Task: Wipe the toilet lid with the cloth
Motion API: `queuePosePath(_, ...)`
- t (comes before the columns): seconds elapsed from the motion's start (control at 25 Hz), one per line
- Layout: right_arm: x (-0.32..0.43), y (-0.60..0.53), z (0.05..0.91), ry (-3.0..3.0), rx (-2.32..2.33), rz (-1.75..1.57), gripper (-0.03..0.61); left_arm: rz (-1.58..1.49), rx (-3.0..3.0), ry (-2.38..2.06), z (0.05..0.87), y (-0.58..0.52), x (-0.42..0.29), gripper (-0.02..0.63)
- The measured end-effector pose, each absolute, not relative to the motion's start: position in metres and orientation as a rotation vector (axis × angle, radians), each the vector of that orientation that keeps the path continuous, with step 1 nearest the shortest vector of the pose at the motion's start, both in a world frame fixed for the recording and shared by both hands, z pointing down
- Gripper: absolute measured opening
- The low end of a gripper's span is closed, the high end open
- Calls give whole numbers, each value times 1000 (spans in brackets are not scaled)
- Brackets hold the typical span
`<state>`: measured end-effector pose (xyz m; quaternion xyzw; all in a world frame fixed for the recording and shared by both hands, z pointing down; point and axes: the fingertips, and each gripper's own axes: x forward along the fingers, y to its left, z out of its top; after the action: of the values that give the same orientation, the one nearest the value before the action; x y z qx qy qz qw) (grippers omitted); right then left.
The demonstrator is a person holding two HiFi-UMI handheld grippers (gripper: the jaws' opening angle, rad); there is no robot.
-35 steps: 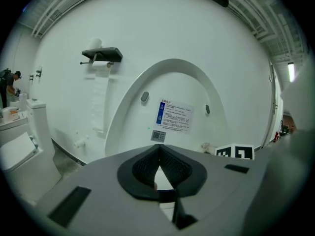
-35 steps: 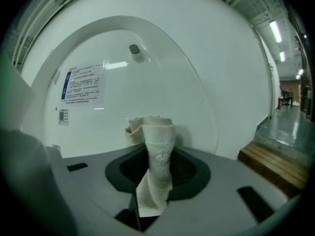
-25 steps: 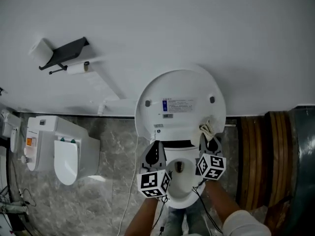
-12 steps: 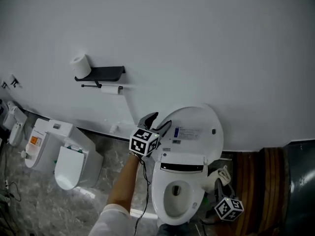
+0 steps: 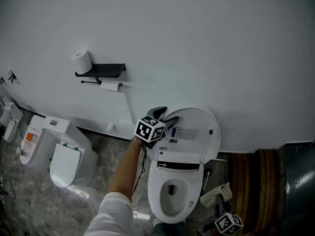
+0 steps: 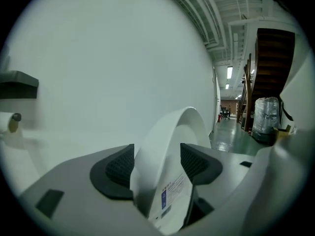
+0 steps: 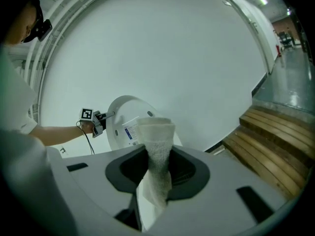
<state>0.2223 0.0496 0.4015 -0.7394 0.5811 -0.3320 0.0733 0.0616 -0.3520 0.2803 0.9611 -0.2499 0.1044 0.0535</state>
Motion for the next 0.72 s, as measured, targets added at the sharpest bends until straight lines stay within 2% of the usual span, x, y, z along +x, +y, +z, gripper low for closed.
queuePosePath(0.36,186,74,302,1845,-1979,-911,103,326,3067,-552,275,-200,21,293)
queuePosePath(0.72,183,124,278,1759,-1944,-986,101,554,3225,-224,370,5,-30,305)
